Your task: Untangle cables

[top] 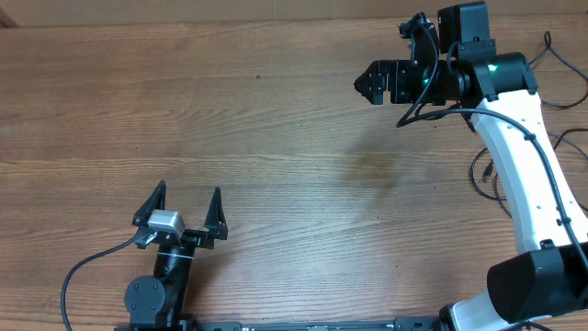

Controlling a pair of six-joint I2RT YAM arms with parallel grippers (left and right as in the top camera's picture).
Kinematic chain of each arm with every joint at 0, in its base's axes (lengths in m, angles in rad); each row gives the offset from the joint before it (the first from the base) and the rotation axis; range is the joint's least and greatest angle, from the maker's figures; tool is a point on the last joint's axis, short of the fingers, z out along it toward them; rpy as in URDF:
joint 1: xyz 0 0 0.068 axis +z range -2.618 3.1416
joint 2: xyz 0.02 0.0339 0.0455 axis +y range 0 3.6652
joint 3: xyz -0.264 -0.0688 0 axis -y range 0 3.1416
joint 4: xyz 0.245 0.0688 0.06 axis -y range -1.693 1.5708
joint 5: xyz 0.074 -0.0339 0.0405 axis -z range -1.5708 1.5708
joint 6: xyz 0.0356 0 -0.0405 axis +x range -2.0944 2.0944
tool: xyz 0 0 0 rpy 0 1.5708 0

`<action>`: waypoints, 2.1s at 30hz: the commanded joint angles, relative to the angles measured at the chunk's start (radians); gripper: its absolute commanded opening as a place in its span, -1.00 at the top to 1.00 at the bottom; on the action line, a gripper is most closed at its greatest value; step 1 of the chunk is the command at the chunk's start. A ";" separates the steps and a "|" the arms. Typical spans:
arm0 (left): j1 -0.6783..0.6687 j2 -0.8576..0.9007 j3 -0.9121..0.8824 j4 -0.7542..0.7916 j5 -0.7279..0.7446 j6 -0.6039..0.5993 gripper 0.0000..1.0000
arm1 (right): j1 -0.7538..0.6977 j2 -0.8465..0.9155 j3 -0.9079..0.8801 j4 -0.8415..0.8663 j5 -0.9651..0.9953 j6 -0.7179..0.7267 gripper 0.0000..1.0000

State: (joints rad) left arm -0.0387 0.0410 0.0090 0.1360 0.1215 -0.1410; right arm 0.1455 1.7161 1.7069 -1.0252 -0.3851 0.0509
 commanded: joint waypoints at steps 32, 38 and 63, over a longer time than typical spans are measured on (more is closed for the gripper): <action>0.090 -0.039 -0.004 -0.212 -0.054 0.122 -0.99 | -0.001 0.003 -0.002 0.003 0.002 -0.007 -1.00; 0.091 -0.039 -0.004 -0.211 -0.063 0.124 -1.00 | -0.001 0.003 -0.002 0.003 0.002 -0.007 -0.99; 0.091 -0.037 -0.004 -0.211 -0.080 0.142 -1.00 | -0.001 0.003 -0.002 0.003 0.002 -0.007 -1.00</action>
State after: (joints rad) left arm 0.0441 0.0132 0.0090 -0.0723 0.0547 -0.0185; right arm 0.1455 1.7164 1.7069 -1.0248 -0.3851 0.0517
